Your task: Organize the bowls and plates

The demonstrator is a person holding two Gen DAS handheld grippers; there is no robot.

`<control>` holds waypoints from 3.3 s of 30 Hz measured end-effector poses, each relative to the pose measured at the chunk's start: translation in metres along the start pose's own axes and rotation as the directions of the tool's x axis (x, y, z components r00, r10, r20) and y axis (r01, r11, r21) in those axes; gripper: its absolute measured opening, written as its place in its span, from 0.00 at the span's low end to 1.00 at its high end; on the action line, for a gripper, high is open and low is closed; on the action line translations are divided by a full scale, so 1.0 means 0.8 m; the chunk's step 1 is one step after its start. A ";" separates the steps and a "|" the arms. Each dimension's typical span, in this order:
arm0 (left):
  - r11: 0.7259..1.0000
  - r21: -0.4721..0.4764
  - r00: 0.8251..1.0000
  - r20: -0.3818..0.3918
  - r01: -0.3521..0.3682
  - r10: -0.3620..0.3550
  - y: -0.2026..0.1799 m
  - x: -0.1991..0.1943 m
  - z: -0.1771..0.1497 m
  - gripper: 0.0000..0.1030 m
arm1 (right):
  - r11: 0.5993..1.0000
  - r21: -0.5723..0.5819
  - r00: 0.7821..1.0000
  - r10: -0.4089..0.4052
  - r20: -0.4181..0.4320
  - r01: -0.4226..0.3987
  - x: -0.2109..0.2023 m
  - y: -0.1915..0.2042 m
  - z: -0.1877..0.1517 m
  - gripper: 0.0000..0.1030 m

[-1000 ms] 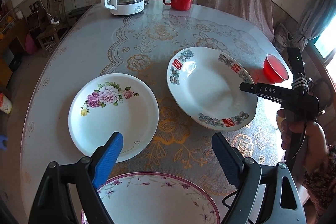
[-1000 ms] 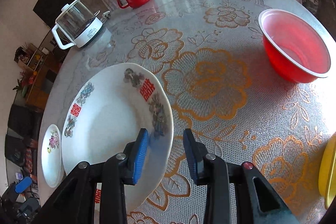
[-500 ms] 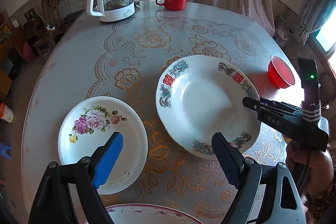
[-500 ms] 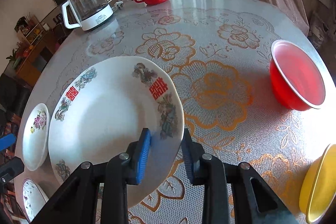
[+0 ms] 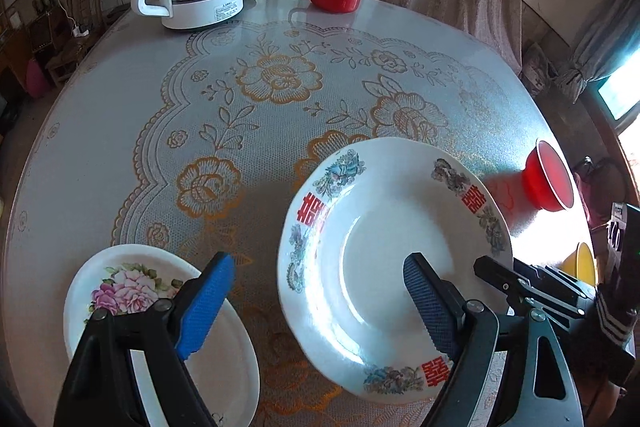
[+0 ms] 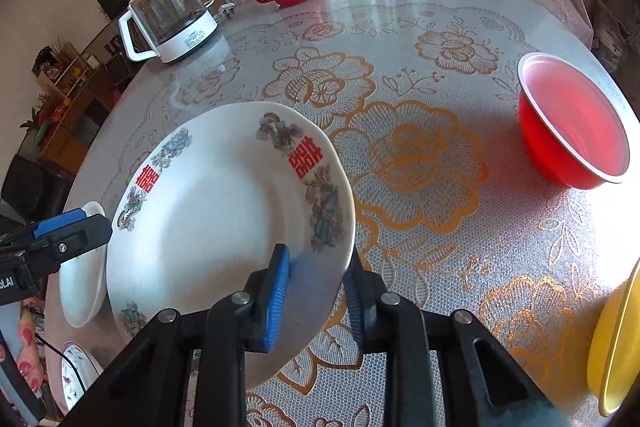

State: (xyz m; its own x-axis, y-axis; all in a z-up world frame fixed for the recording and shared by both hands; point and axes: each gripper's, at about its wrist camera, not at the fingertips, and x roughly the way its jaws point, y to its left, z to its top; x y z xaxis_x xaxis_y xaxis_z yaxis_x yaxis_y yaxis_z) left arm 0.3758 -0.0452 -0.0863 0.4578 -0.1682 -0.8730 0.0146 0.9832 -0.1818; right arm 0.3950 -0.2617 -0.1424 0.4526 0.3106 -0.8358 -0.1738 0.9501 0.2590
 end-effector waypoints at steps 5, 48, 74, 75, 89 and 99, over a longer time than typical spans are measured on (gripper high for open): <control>0.999 0.035 0.999 -0.042 0.020 -0.018 0.002 0.024 0.020 0.65 | 1.000 0.022 1.000 0.019 -0.008 -0.018 0.003 -0.002 0.000 0.25; 0.989 0.123 0.994 -0.087 0.077 -0.067 -0.006 0.051 -0.001 0.35 | 0.997 0.003 0.997 0.074 -0.033 -0.074 0.010 -0.019 0.004 0.26; 0.974 0.125 0.977 -0.126 0.190 -0.175 -0.043 0.019 -0.079 0.32 | 0.994 0.090 0.998 0.058 -0.015 -0.057 -0.047 -0.045 -0.041 0.22; 0.973 0.116 0.975 -0.123 0.197 -0.183 -0.042 0.016 -0.082 0.32 | 0.994 0.089 0.998 0.058 -0.015 -0.057 -0.051 -0.045 -0.043 0.22; 0.973 0.098 0.978 -0.035 0.210 -0.208 -0.025 -0.068 -0.132 0.32 | 0.994 0.037 0.995 0.102 -0.013 -0.102 -0.102 -0.010 -0.081 0.22; 0.981 0.033 0.981 0.023 0.190 -0.191 0.026 -0.125 -0.184 0.32 | 0.986 -0.030 0.986 0.163 -0.036 -0.164 -0.119 0.045 -0.114 0.22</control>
State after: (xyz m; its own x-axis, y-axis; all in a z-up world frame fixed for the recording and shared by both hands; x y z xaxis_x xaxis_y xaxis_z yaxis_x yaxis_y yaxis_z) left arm 0.1995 -0.0179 -0.0695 0.4671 -0.3510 -0.8116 0.1306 0.9351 -0.3293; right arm 0.2660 -0.2596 -0.0976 0.3867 0.4605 -0.7990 -0.2717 0.8849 0.3784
